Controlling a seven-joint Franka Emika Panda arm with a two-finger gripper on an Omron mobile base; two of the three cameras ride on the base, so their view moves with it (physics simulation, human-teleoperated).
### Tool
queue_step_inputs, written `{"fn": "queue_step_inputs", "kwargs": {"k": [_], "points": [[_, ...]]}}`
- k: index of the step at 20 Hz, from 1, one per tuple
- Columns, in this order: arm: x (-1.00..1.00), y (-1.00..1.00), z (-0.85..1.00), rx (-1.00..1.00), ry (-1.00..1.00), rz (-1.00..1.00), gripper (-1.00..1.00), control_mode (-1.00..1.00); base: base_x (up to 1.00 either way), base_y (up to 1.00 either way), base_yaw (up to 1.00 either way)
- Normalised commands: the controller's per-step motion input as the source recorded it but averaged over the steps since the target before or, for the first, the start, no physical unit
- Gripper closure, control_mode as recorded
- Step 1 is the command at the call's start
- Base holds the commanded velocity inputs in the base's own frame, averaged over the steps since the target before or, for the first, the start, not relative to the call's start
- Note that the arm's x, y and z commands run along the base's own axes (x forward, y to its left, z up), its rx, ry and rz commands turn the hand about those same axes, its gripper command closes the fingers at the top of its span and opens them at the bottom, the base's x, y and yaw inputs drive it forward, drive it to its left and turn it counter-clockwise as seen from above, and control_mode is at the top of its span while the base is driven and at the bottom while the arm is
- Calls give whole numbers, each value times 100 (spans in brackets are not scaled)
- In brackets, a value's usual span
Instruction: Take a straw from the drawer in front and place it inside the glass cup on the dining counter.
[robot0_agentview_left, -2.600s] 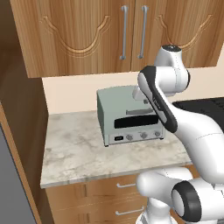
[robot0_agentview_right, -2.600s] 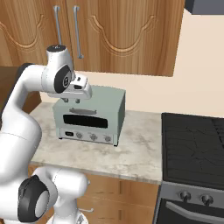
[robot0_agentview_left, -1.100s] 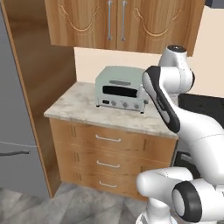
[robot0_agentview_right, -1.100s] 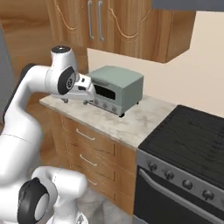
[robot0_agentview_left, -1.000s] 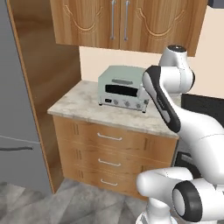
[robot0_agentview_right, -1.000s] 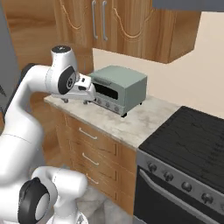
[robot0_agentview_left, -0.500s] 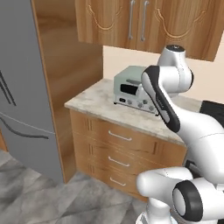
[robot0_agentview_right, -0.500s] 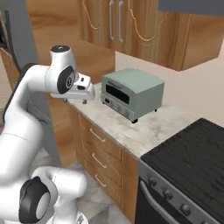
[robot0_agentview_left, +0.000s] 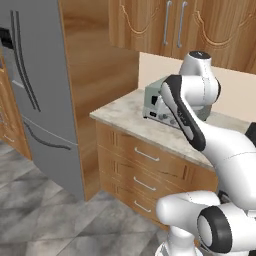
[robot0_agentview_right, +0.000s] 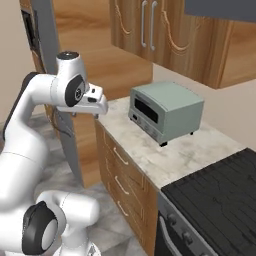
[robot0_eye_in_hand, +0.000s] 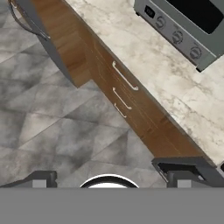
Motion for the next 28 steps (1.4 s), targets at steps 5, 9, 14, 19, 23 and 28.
{"fn": "queue_step_inputs", "kwargs": {"k": [5, 9, 14, 19, 23, 28], "points": [[0, 0, 0, 0, 0, 0, -100, 100, -12, -56, 23], [0, 0, 0, 0, 0, 0, -100, 100, -15, -49, 22], [0, 0, 0, 0, 0, 0, -100, 100, -10, -54, 23], [0, 0, 0, 0, 0, 0, -100, 100, -2, -61, 24], [0, 0, 0, 0, 0, 0, -100, 100, 3, 0, 3], [1, 22, -48, -10, 8, 0, -100, -100, 2, 1, 0]]}}
